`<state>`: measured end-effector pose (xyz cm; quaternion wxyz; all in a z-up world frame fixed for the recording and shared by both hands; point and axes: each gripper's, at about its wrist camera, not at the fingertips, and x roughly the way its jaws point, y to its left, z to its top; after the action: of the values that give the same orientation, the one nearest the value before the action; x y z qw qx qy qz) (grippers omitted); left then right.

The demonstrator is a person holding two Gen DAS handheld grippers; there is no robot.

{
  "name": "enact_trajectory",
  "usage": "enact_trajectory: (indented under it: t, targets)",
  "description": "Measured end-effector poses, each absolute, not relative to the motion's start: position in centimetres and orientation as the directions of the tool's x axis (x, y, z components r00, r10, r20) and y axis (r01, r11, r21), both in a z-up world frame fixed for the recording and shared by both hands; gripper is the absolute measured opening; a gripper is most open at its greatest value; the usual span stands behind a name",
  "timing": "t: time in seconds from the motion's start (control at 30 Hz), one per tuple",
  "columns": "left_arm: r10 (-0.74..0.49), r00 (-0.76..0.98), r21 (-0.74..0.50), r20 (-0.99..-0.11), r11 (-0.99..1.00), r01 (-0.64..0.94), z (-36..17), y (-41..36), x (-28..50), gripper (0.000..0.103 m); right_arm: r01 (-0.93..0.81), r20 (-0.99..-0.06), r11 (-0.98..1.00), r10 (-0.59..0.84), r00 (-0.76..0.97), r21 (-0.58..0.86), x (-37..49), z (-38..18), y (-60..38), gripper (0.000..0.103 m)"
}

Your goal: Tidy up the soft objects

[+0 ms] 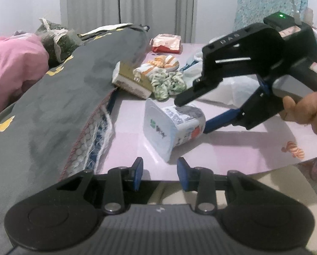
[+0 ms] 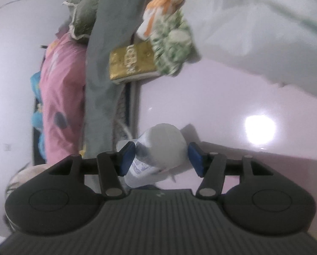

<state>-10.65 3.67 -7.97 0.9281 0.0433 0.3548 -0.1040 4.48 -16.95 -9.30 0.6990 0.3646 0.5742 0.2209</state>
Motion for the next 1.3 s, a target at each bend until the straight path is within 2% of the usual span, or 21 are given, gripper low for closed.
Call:
enact_trajectory:
  t: [0.13, 0.23, 0.37, 0.43, 0.5, 0.7, 0.77, 0.8, 0.83, 0.9, 1.07, 1.13, 1.3]
  targets:
    - [-0.18, 0.733, 0.011, -0.656, 0.969, 0.248, -7.9, 2.7, -10.2, 0.036, 0.097, -0.661, 0.664, 0.697, 0.278, 0.741, 4.1, -8.7, -18.1, 0.055]
    - [-0.18, 0.734, 0.027, -0.655, 0.965, 0.261, -8.0, 2.2, -9.8, 0.036, 0.077, -0.635, 0.646, 0.71, 0.303, 0.759, 3.9, -8.1, -18.6, 0.054]
    - [-0.175, 0.718, 0.024, -0.673, 0.966, 0.258, -8.6, 2.2, -9.8, 0.037, -0.059, -0.647, 0.686, 0.708, 0.281, 0.725, 4.1, -5.9, -16.8, 0.057]
    - [-0.169, 0.711, 0.023, -0.683, 0.967, 0.252, -9.0, 2.3, -10.0, 0.037, -0.13, -0.685, 0.727, 0.681, 0.259, 0.674, 4.5, -4.9, -15.2, 0.079]
    - [-0.163, 0.71, 0.028, -0.685, 0.968, 0.249, -9.2, 2.5, -10.3, 0.039, -0.184, -0.732, 0.768, 0.641, 0.233, 0.614, 5.1, -4.4, -13.4, 0.091]
    - [-0.147, 0.72, 0.052, -0.678, 0.968, 0.247, -9.2, 2.7, -10.7, 0.041, -0.33, -0.87, 0.856, 0.466, 0.161, 0.398, 5.8, -5.3, -8.2, 0.091]
    - [-0.144, 0.722, 0.055, -0.677, 0.968, 0.245, -9.1, 2.8, -10.8, 0.041, -0.351, -0.89, 0.87, 0.424, 0.169, 0.348, 5.8, -5.8, -7.6, 0.082]
    - [-0.144, 0.724, 0.055, -0.675, 0.968, 0.244, -9.0, 2.9, -10.9, 0.041, -0.344, -0.886, 0.867, 0.433, 0.163, 0.36, 5.8, -6.0, -7.8, 0.07]
    - [-0.145, 0.725, 0.054, -0.673, 0.968, 0.244, -9.0, 2.9, -10.9, 0.043, -0.316, -0.874, 0.862, 0.459, 0.159, 0.396, 5.9, -6.1, -8.2, 0.069]
    - [-0.151, 0.728, 0.048, -0.669, 0.968, 0.245, -9.0, 3.0, -10.8, 0.044, -0.263, -0.842, 0.848, 0.511, 0.173, 0.461, 6.1, -6.2, -9.5, 0.068]
    - [-0.168, 0.734, 0.045, -0.658, 0.964, 0.261, -8.7, 2.7, -10.7, 0.046, 0.015, -0.651, 0.66, 0.736, 0.187, 0.751, 6.6, -9.6, -15.9, 0.068]
    - [-0.174, 0.736, 0.048, -0.654, 0.962, 0.27, -8.6, 2.5, -10.5, 0.047, 0.076, -0.603, 0.603, 0.768, 0.217, 0.794, 6.1, -10.4, -17.8, 0.068]
    - [-0.185, 0.735, 0.047, -0.652, 0.958, 0.283, -8.7, 1.7, -10.2, 0.047, 0.102, -0.593, 0.593, 0.748, 0.297, 0.799, 4.5, -10.3, -20.7, 0.068]
